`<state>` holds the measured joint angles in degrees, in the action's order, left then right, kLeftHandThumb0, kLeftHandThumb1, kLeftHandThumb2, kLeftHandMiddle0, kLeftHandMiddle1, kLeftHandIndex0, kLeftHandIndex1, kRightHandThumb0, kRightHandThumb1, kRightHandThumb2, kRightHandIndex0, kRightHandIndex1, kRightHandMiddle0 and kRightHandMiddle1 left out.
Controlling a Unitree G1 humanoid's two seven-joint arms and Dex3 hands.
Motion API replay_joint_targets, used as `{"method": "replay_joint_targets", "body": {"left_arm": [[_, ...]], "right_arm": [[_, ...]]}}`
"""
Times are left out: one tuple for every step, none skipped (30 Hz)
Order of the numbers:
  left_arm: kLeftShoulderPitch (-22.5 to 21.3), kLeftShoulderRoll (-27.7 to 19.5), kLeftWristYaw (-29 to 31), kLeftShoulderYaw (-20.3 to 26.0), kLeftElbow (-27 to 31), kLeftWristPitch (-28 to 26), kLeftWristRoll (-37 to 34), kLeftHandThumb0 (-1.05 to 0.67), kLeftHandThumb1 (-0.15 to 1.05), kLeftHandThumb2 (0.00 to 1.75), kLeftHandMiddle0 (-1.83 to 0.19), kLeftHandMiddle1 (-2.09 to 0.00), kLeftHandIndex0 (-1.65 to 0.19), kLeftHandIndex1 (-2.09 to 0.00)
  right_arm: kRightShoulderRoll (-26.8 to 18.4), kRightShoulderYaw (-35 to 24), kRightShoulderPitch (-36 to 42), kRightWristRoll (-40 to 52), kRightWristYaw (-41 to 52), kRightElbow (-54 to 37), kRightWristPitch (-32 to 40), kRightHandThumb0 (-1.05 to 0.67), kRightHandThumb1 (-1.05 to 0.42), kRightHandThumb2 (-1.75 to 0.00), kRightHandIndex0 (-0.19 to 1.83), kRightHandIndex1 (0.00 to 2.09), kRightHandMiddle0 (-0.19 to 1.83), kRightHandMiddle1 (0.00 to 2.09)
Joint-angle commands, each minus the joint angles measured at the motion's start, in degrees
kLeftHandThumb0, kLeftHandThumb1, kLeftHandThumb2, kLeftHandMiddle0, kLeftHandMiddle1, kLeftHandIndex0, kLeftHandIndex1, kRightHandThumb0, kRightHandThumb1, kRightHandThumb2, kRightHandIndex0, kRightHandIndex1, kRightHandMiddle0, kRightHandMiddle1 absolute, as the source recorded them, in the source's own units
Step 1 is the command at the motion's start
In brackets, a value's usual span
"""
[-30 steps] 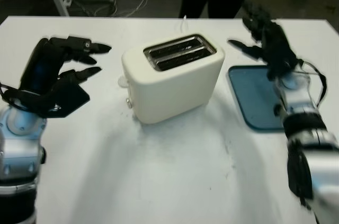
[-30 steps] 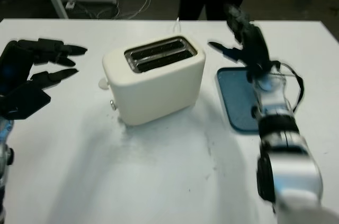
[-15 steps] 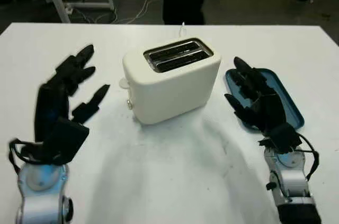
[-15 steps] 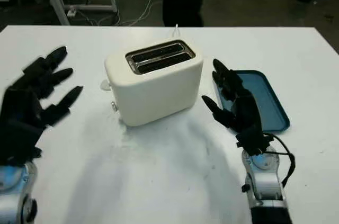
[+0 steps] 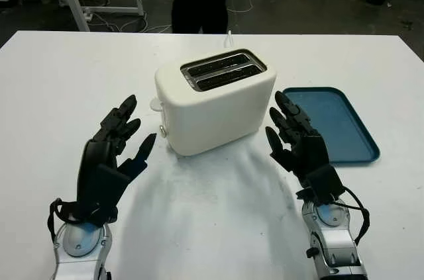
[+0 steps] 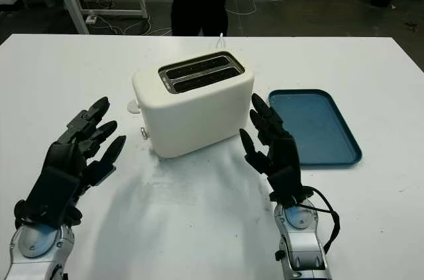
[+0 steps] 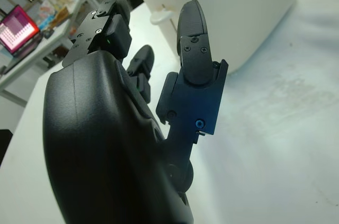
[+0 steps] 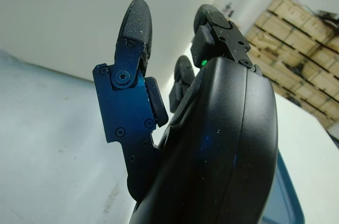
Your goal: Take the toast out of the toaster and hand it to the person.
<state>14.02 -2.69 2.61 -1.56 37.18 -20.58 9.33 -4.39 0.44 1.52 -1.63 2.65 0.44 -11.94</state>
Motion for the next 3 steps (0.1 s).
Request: {"method": "replay_joint_targets", "body": {"left_arm": [[-0.13, 0.07, -0.65, -0.28, -0.50, 0.91, 0.12, -0.46, 0.92, 0.55, -0.14, -0.37, -0.23, 0.00], [-0.25, 0.10, -0.85, -0.40, -0.31, 0.50, 0.35, -0.47, 0.92, 0.55, -0.14, -0.37, -0.23, 0.00], [-0.41, 0.04, -1.02, -0.58, -0.03, 0.00, 0.70, -0.47, 0.92, 0.56, -0.15, -0.37, -0.24, -0.01]], "right_arm": [[0.44, -0.30, -0.61, -0.48, -0.80, 0.90, 0.69, -0.54, -0.92, -0.56, 0.27, 0.02, 0.27, 0.01], [0.36, -0.23, -0.67, -0.60, -0.89, 0.95, 0.93, -0.54, -0.92, -0.55, 0.27, 0.01, 0.27, 0.01], [0.31, -0.15, -0.75, -0.64, -0.94, 1.04, 1.09, -0.54, -0.92, -0.55, 0.27, 0.01, 0.27, 0.00]]}}
